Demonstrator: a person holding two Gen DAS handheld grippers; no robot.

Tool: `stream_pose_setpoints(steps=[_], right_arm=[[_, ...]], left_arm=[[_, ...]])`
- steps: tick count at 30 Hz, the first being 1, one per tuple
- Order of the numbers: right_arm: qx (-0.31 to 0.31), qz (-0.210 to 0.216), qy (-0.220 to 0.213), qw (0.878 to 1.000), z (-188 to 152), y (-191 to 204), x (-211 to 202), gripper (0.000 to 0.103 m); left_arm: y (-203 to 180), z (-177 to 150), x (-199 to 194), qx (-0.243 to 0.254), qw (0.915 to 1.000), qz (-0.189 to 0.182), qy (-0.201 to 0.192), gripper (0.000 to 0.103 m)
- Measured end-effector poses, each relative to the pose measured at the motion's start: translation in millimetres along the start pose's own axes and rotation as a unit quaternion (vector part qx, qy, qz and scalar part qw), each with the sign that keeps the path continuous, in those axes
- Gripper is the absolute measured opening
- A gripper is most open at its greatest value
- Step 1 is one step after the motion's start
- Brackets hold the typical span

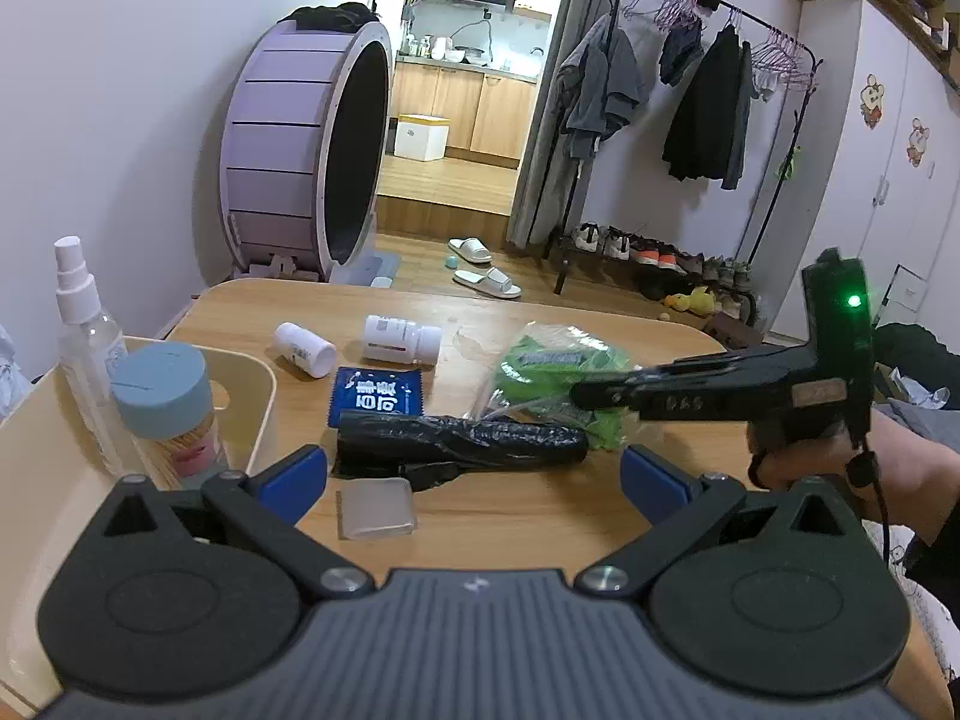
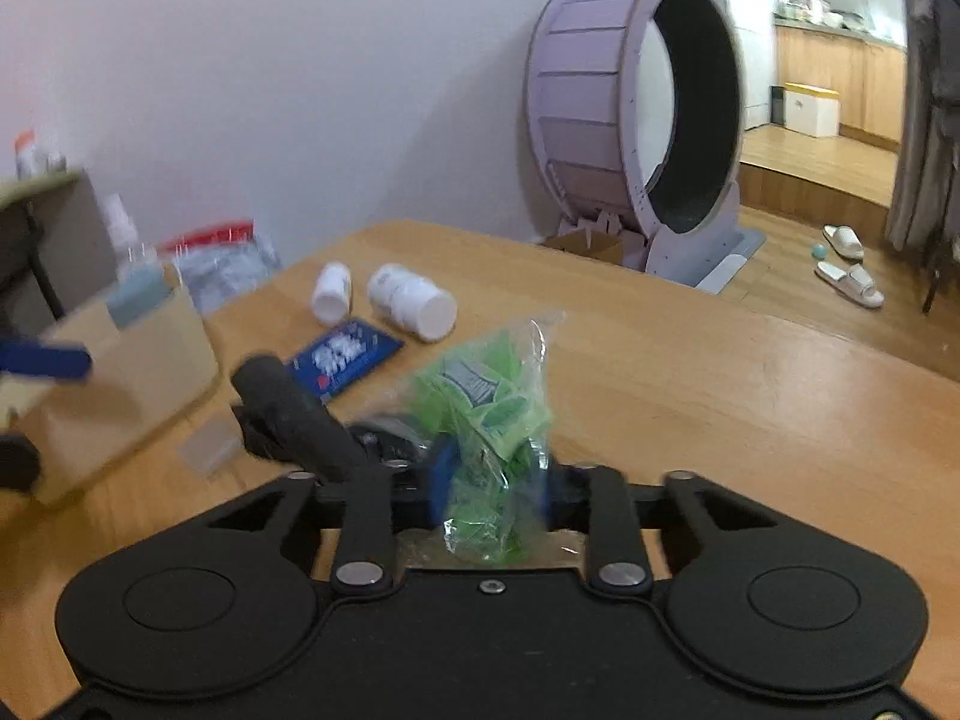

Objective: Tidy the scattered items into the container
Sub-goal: 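Grasp the bag of green gum packs with the right tool, then carry the gum bag with the right tool into the basket and release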

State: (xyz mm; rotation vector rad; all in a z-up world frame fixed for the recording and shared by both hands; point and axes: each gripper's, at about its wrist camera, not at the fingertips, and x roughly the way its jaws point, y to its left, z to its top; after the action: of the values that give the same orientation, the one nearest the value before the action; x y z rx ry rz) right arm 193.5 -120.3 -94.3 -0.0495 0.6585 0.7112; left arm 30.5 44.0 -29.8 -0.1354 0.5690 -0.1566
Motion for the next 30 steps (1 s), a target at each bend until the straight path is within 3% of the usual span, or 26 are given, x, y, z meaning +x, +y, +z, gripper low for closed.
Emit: stream_pose_setpoints(steps=[6,12,16,21,26,30], right_arm=[[0.030,0.011,-0.038,0.999,3,-6,-37,0.015],[0.011,0.068,-0.079,0.994,5,16,-82,0.015],[-0.027,0.120,-0.087,0.989,1,42,-108,0.016],[-0.061,0.182,-0.091,0.977,-2,67,-129,0.016],[-0.088,0.231,-0.083,0.965,2,89,-132,0.016],[-0.098,0.256,-0.081,0.958,6,106,-126,0.016]], left_arm=[[3,2,-5,-0.012,0.9988,-0.047,-0.011,0.103],[15,2,-20,-0.056,0.9911,-0.114,-0.039,0.103],[22,0,-28,-0.069,0.9870,-0.137,-0.050,0.099],[39,-4,-42,-0.113,0.9754,-0.177,-0.067,0.080],[62,-9,-57,-0.153,0.9661,-0.192,-0.081,0.049],[77,-13,-65,-0.172,0.9611,-0.204,-0.068,0.039]])
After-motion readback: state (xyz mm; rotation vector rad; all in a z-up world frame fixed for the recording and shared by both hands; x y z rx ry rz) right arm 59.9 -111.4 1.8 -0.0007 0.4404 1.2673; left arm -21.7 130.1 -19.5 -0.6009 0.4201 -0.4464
